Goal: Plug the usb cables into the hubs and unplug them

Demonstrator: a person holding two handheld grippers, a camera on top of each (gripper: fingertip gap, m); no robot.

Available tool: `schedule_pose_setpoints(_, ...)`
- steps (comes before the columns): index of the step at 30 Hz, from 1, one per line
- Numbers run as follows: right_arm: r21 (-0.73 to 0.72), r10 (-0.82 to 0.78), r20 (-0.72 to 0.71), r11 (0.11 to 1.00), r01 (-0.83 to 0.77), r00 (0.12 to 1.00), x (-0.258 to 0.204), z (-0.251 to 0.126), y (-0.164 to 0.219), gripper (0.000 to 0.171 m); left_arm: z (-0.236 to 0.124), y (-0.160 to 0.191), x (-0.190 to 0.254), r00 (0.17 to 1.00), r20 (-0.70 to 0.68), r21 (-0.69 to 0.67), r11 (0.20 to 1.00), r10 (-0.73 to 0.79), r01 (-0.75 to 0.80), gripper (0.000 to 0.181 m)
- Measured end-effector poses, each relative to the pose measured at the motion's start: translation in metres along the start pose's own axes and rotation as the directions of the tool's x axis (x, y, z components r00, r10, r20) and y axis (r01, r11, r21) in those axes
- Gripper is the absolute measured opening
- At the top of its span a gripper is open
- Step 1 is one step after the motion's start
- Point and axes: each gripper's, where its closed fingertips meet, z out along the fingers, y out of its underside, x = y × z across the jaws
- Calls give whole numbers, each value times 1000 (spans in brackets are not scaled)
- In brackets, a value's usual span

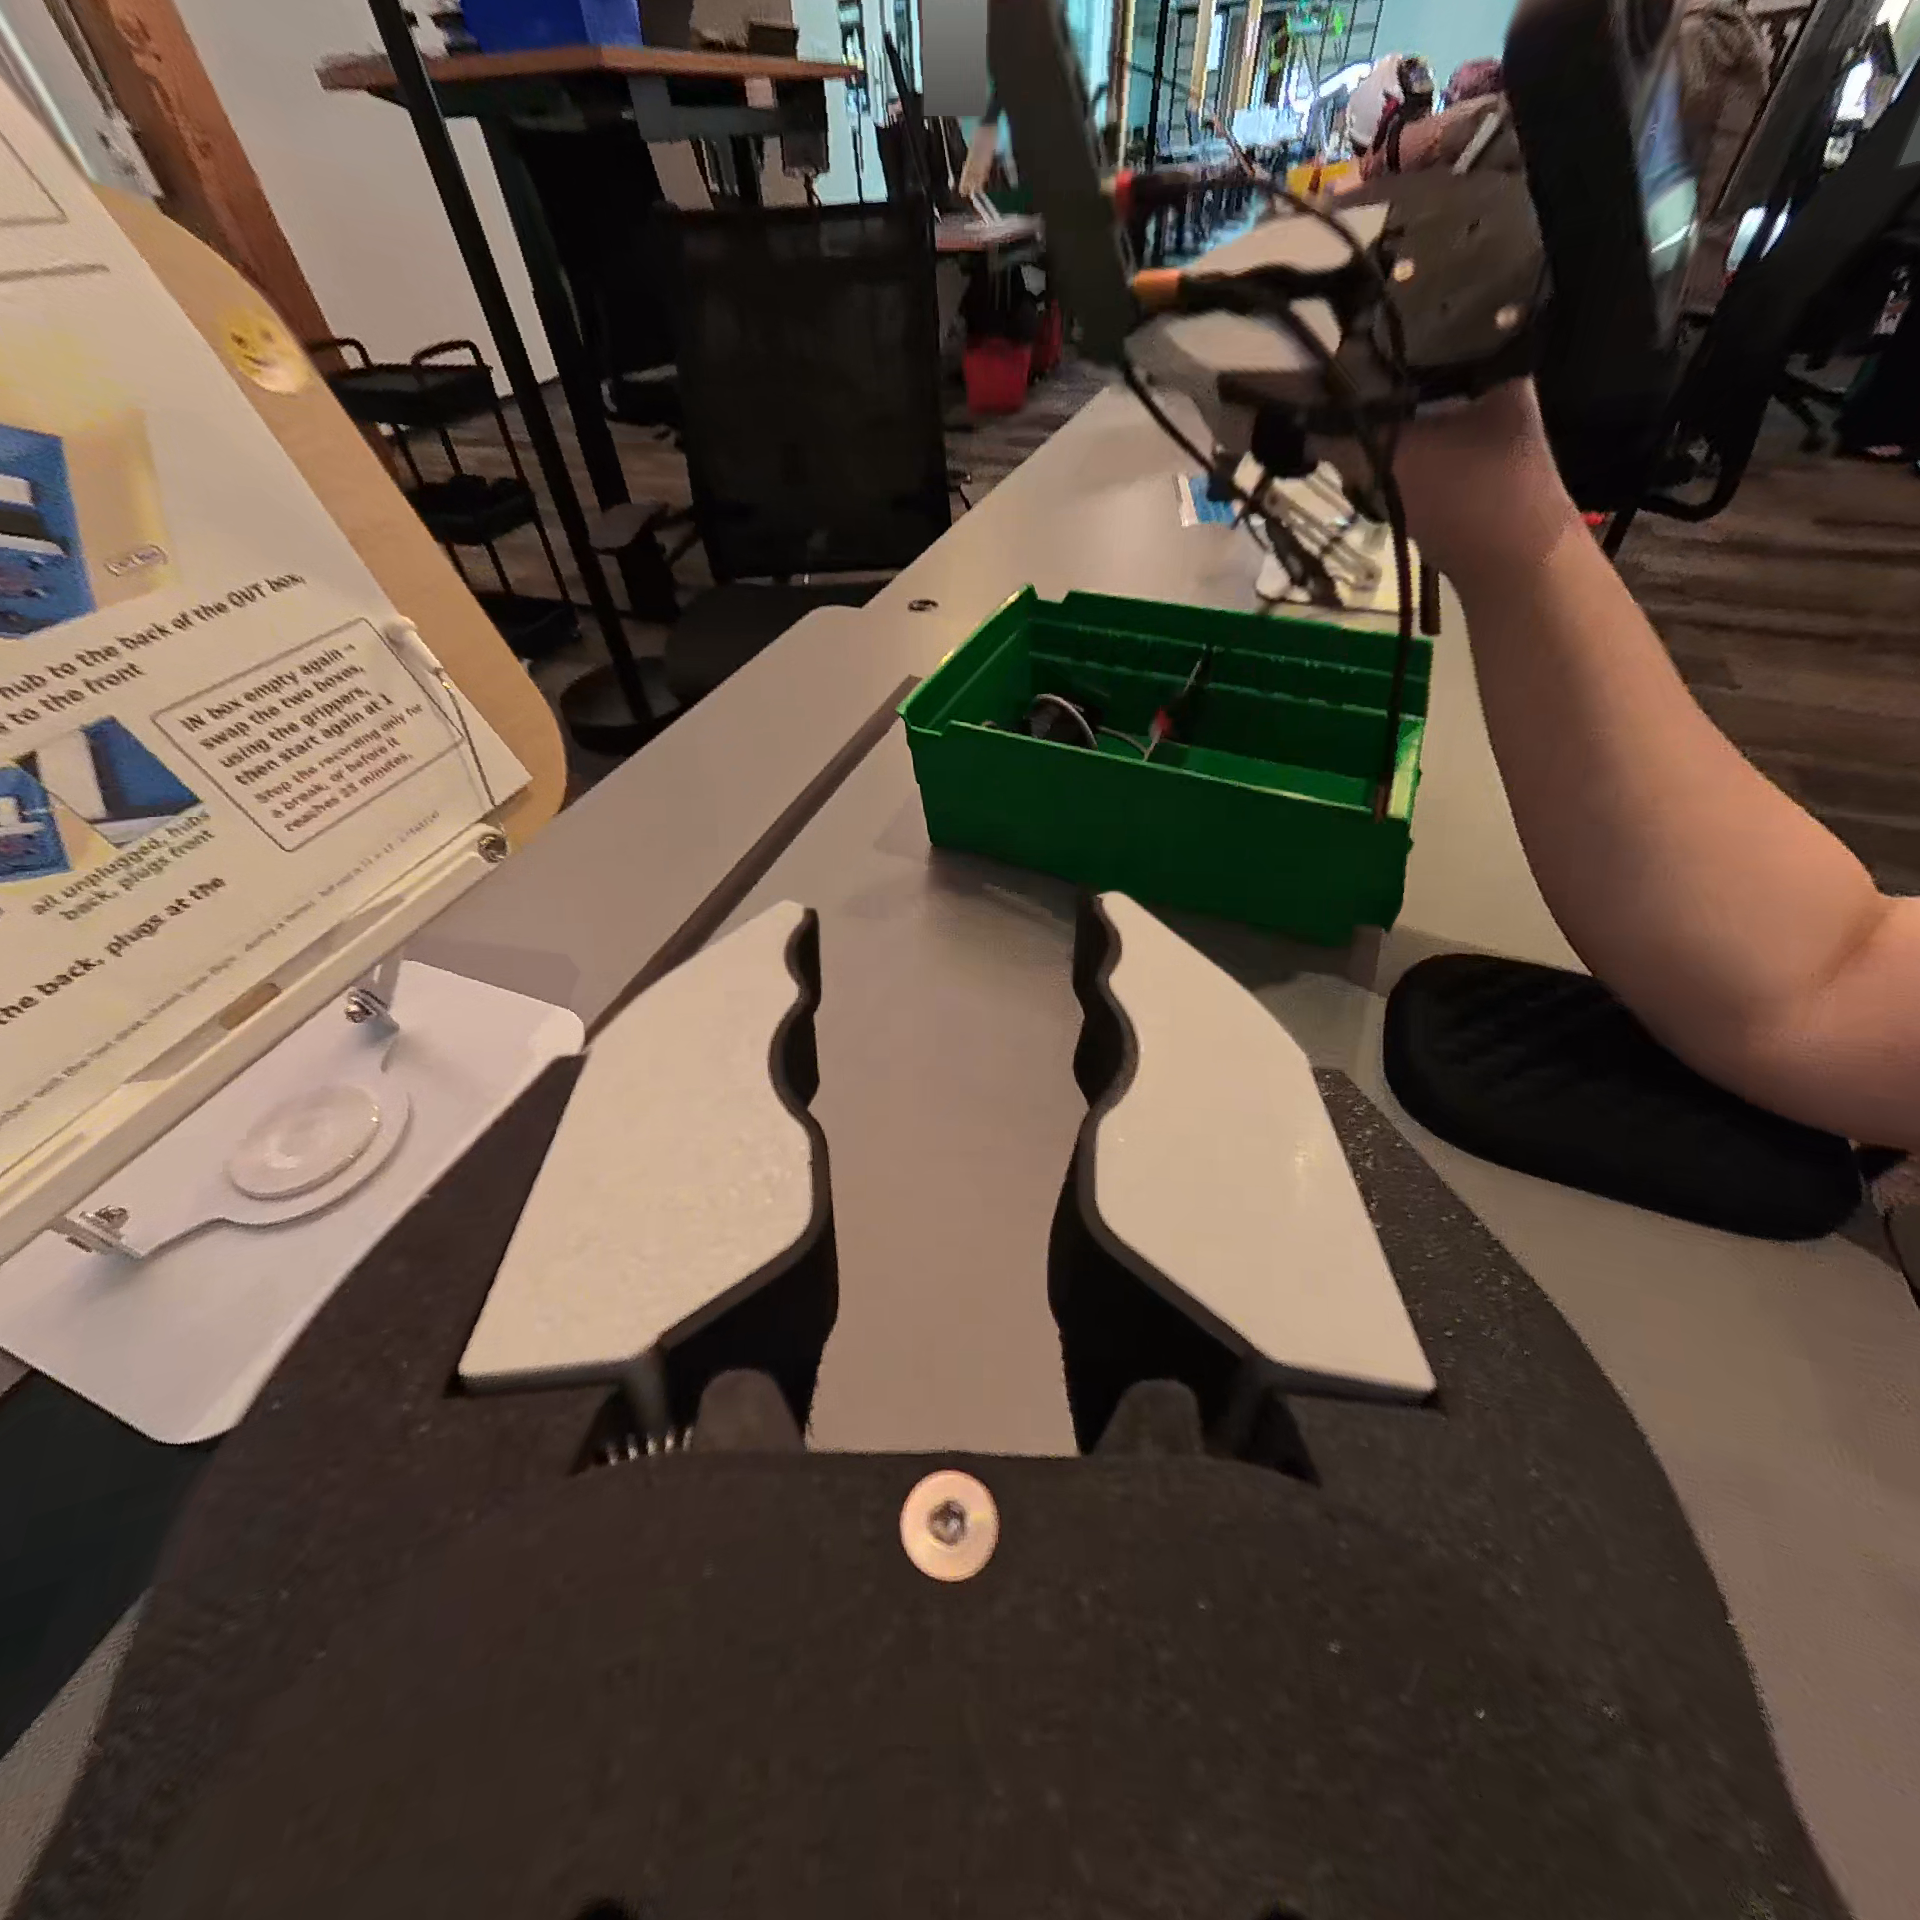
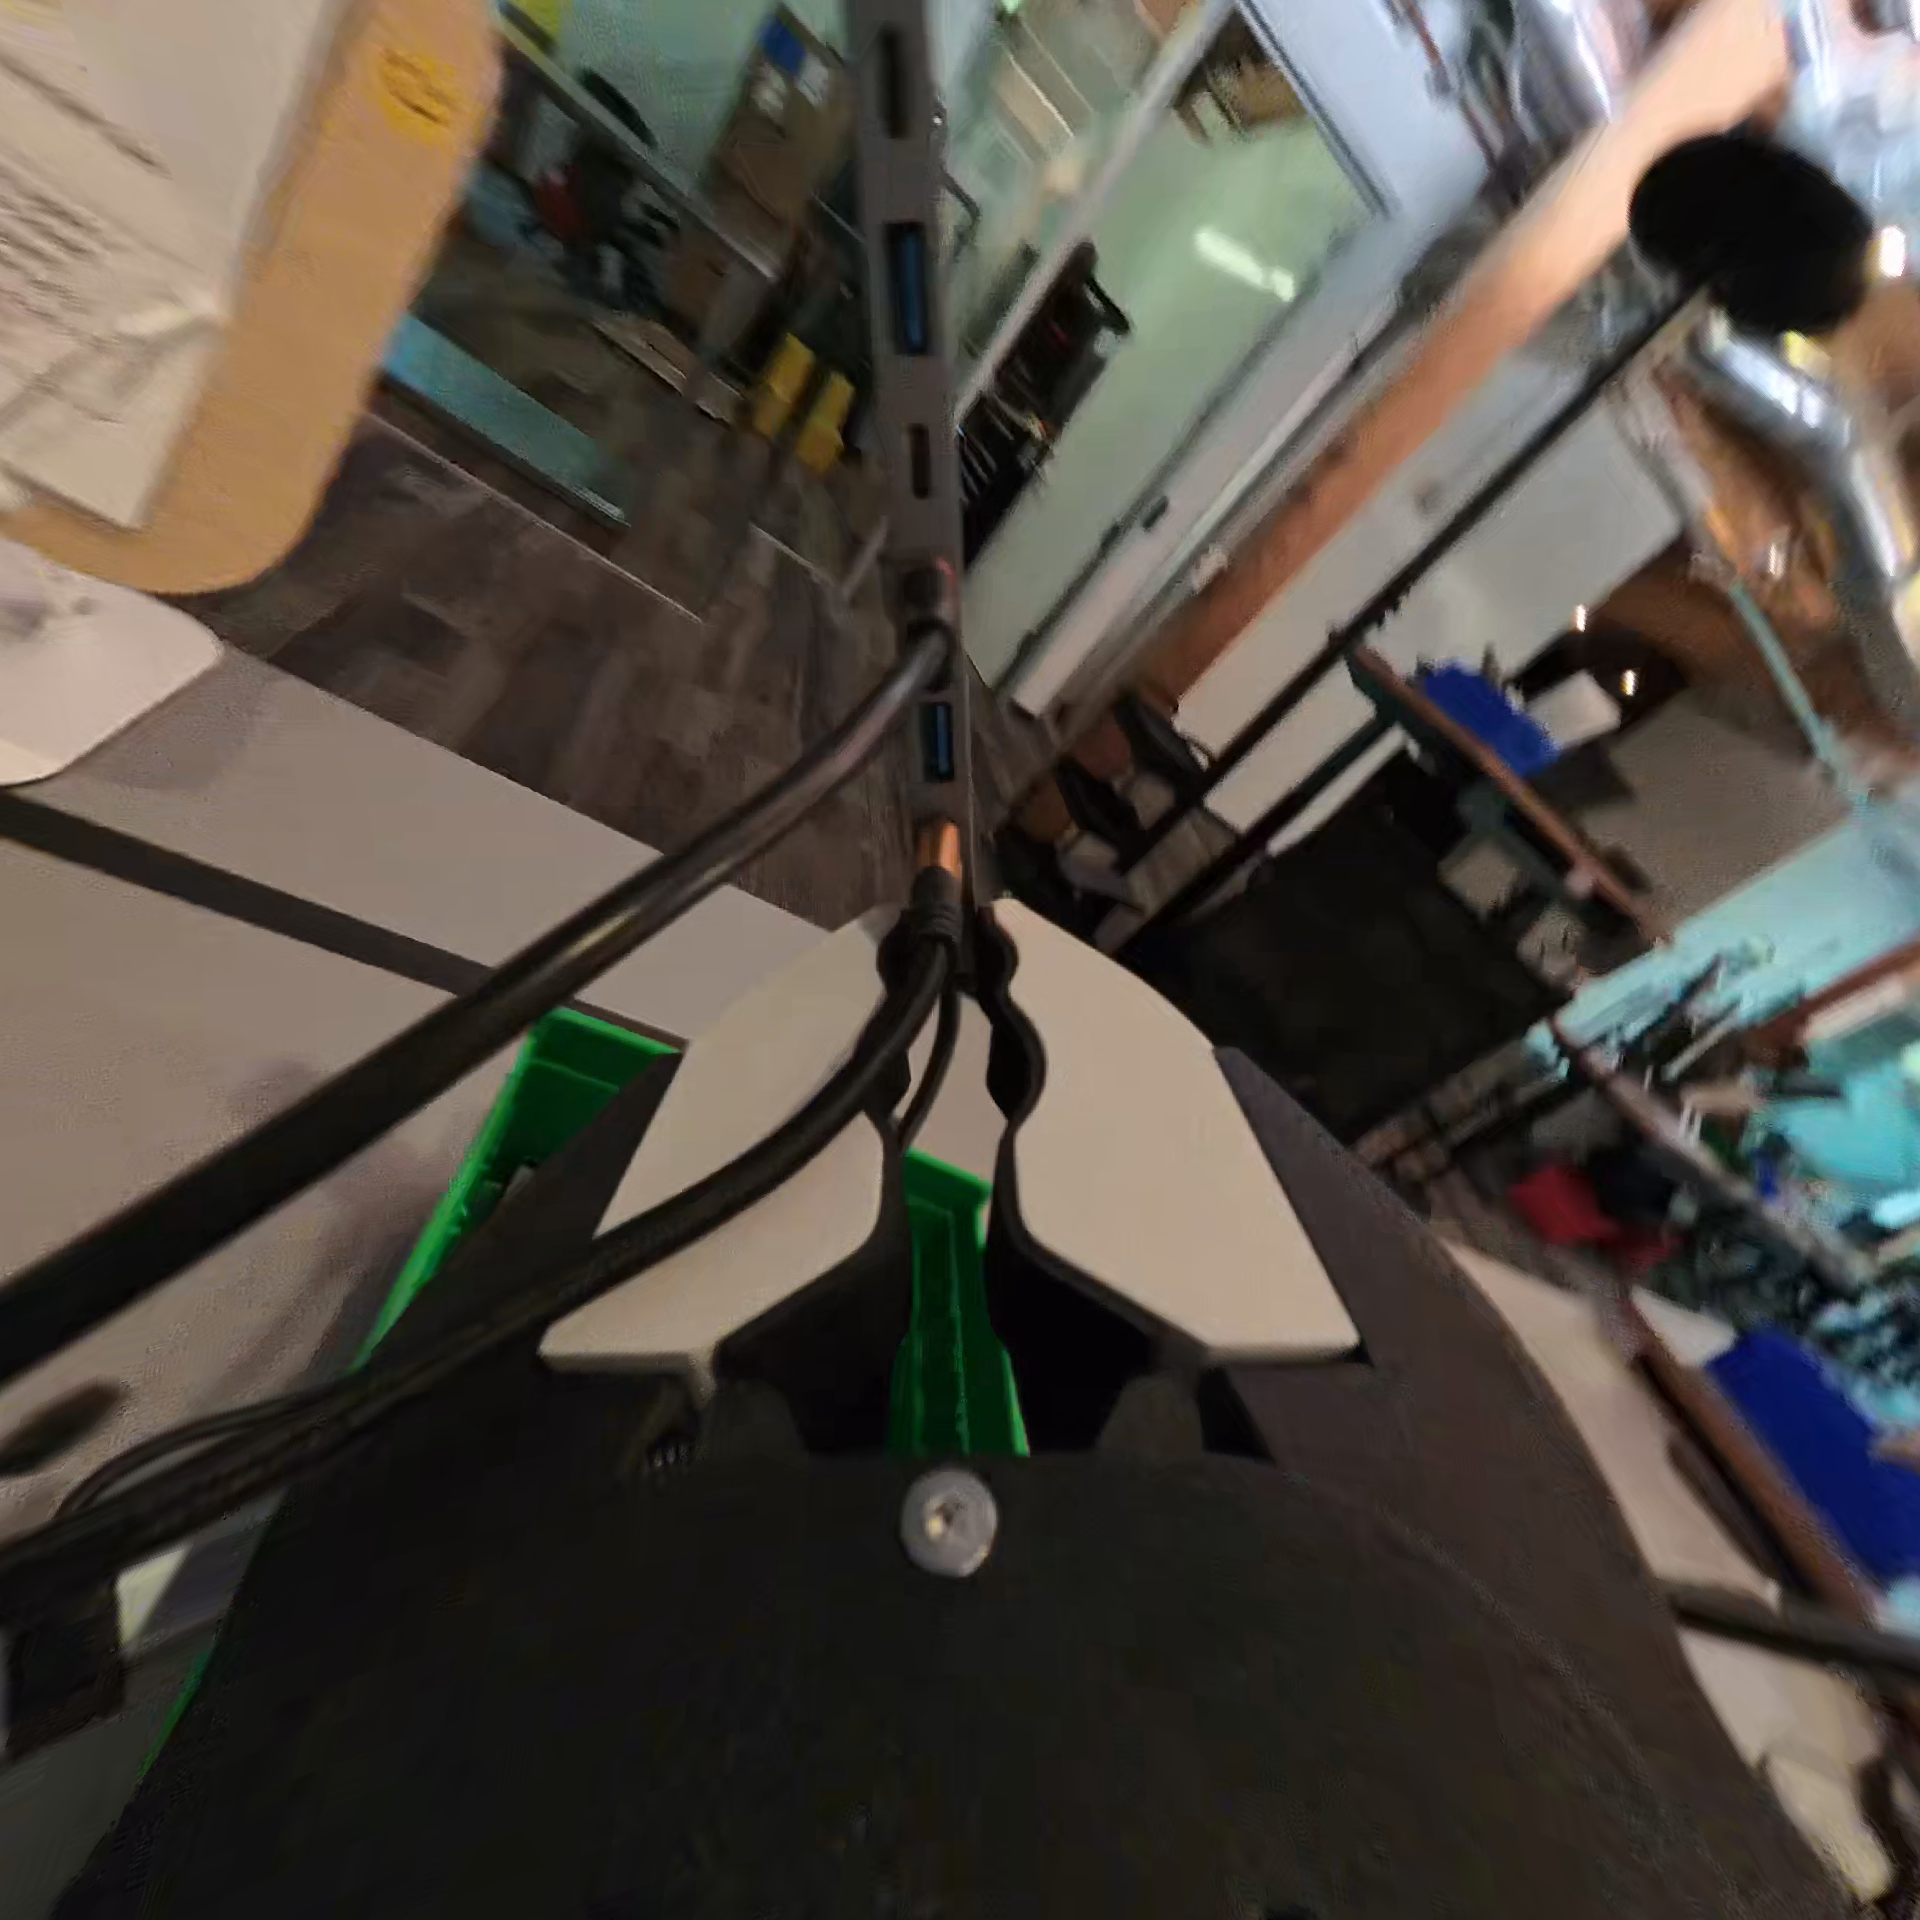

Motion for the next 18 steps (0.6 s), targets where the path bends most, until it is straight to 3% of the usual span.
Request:
schedule_pose_setpoints(8, -138, 220, -269, 955, -264, 938, 76, -4, 69, 11, 29, 25, 17, 998, -66, -139, 990, 1, -11, 44)
schedule_pose_setpoints(10, -156, 239, -271, 945, -287, 932, 80, -1, 80, 12, 35, 27, 22, 996, -84, -144, 989, -1, -11, 44)
schedule_pose_setpoints(14, -164, 215, -305, 948, -274, 928, 91, -5, 81, 11, 43, 32, 34, 990, -137, -170, 985, -11, -12, 44)
schedule_pose_setpoints(18, -205, 46, -293, 972, -110, 955, 89, 15, 62, 12, 45, 35, 44, 985, -175, -201, 979, 3, -39, 44)
